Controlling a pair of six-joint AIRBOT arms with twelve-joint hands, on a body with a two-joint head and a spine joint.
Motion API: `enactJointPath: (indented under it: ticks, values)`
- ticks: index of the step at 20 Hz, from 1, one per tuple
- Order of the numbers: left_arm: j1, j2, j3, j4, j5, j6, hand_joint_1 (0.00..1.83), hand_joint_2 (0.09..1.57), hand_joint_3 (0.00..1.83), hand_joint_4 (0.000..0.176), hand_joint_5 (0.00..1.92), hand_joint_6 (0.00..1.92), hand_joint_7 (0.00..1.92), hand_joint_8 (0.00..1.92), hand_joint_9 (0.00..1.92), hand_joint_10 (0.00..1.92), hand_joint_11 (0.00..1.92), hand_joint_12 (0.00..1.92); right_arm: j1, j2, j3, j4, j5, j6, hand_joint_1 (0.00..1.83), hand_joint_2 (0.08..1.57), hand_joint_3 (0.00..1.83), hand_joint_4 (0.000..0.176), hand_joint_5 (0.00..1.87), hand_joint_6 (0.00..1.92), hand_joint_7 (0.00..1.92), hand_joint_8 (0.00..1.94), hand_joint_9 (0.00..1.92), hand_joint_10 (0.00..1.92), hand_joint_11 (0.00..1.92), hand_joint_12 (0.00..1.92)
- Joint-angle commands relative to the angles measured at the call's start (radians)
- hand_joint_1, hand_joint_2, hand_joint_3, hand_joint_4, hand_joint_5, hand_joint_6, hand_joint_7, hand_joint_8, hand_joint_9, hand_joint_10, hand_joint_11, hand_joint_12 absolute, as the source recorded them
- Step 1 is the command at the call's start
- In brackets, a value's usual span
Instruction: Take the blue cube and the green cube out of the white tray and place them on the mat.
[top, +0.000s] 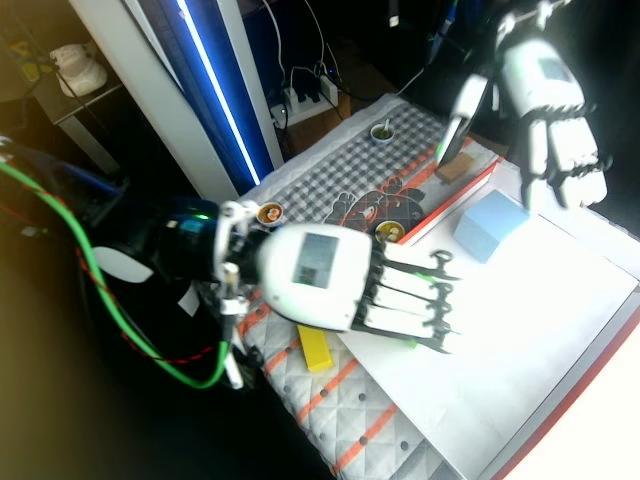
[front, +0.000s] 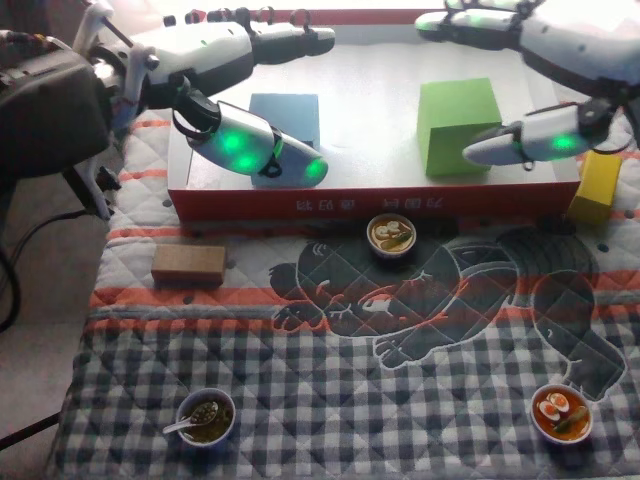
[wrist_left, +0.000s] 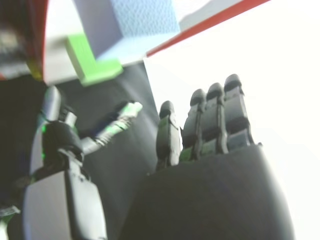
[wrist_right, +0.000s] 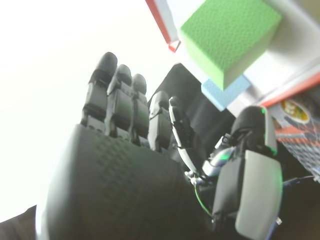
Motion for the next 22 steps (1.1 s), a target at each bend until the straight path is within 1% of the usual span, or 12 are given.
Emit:
enactJointPath:
  ticks: [1,2,4,8,9,10,12,14,18,19,20,22]
  values:
    - [-0.012,-0.004,0.025,-0.009,-0.09,0.002,0.57,0.87,0.0,0.176,0.11,0.01,0.09,0.02,0.05,0.02,0.05,0.02,0.017,-0.016,0.02,0.013,0.065,0.001,0.65,0.94,0.0,0.168,0.21,0.0,0.21,0.0,0.19,0.01,0.0,0.71]
    - [-0.013,-0.017,0.048,-0.021,-0.076,0.002,0.55,0.88,0.0,0.176,0.12,0.01,0.08,0.01,0.05,0.01,0.05,0.02,0.024,-0.039,0.043,0.013,0.037,0.002,0.65,0.95,0.01,0.173,0.2,0.0,0.2,0.0,0.2,0.01,0.0,0.72]
    - [-0.017,-0.038,0.087,-0.04,-0.052,0.002,0.54,0.92,0.02,0.176,0.14,0.02,0.09,0.01,0.06,0.01,0.04,0.02,0.035,-0.079,0.086,0.013,-0.011,0.006,0.66,0.96,0.0,0.176,0.19,0.0,0.13,0.0,0.08,0.0,0.0,0.36]
    - [-0.033,-0.078,0.16,-0.052,0.014,0.002,0.64,0.94,0.0,0.176,0.19,0.01,0.11,0.01,0.1,0.01,0.06,0.03,0.037,-0.106,0.112,0.013,-0.04,0.007,0.74,0.98,0.0,0.163,0.2,0.0,0.14,0.0,0.13,0.0,0.0,0.49]
    - [-0.035,-0.089,0.177,-0.053,0.03,0.002,0.66,0.95,0.0,0.176,0.2,0.01,0.12,0.01,0.12,0.02,0.08,0.04,0.037,-0.107,0.113,0.013,-0.042,0.007,0.73,1.0,0.0,0.143,0.2,0.0,0.15,0.0,0.06,0.03,0.0,0.18]
    - [-0.036,-0.097,0.189,-0.053,0.044,0.005,0.68,0.95,0.0,0.176,0.2,0.01,0.13,0.01,0.13,0.02,0.08,0.04,0.038,-0.108,0.116,0.013,-0.044,0.007,0.72,1.0,0.0,0.156,0.19,0.0,0.13,0.0,0.04,0.01,0.0,0.09]
    - [-0.036,-0.103,0.201,-0.053,0.07,0.02,0.74,0.95,0.0,0.176,0.19,0.0,0.16,0.02,0.17,0.02,0.09,0.05,0.039,-0.112,0.121,0.013,-0.045,0.007,0.73,1.0,0.0,0.144,0.22,0.0,0.18,0.0,0.19,0.0,0.0,0.55]
    - [-0.038,-0.107,0.203,-0.053,0.098,0.051,0.78,0.94,0.0,0.176,0.2,0.0,0.2,0.01,0.2,0.01,0.1,0.07,0.039,-0.113,0.121,0.013,-0.045,0.007,0.72,1.0,0.0,0.174,0.24,0.0,0.23,0.0,0.29,0.01,0.0,0.94]
    - [-0.036,-0.117,0.207,-0.053,0.106,0.064,0.8,0.95,0.01,0.176,0.24,0.0,0.28,0.01,0.29,0.01,0.13,0.09,0.039,-0.113,0.122,0.013,-0.046,0.012,0.73,0.99,0.0,0.176,0.25,0.0,0.26,0.01,0.33,0.01,0.0,1.05]
    - [-0.036,-0.122,0.215,-0.066,0.106,0.064,0.83,0.98,0.0,0.176,0.26,0.0,0.38,0.01,0.37,0.01,0.17,0.11,0.039,-0.113,0.122,0.013,-0.046,0.013,0.77,1.01,0.0,0.152,0.27,0.0,0.39,0.01,0.49,0.04,0.12,1.06]
    - [-0.036,-0.126,0.222,-0.084,0.105,0.064,0.86,1.01,0.0,0.158,0.29,0.0,0.51,0.02,0.43,0.01,0.19,0.13,0.039,-0.113,0.122,0.013,-0.046,0.014,0.8,1.03,0.0,0.129,0.28,0.0,0.55,0.02,0.67,0.05,0.24,1.09]
    - [-0.035,-0.138,0.237,-0.12,0.096,0.064,0.87,1.12,0.0,0.151,0.34,0.0,0.71,0.01,0.54,0.01,0.19,0.14,0.039,-0.114,0.122,0.013,-0.045,0.018,0.86,1.04,0.0,0.013,0.46,0.01,1.02,0.03,1.04,0.09,0.49,1.21]
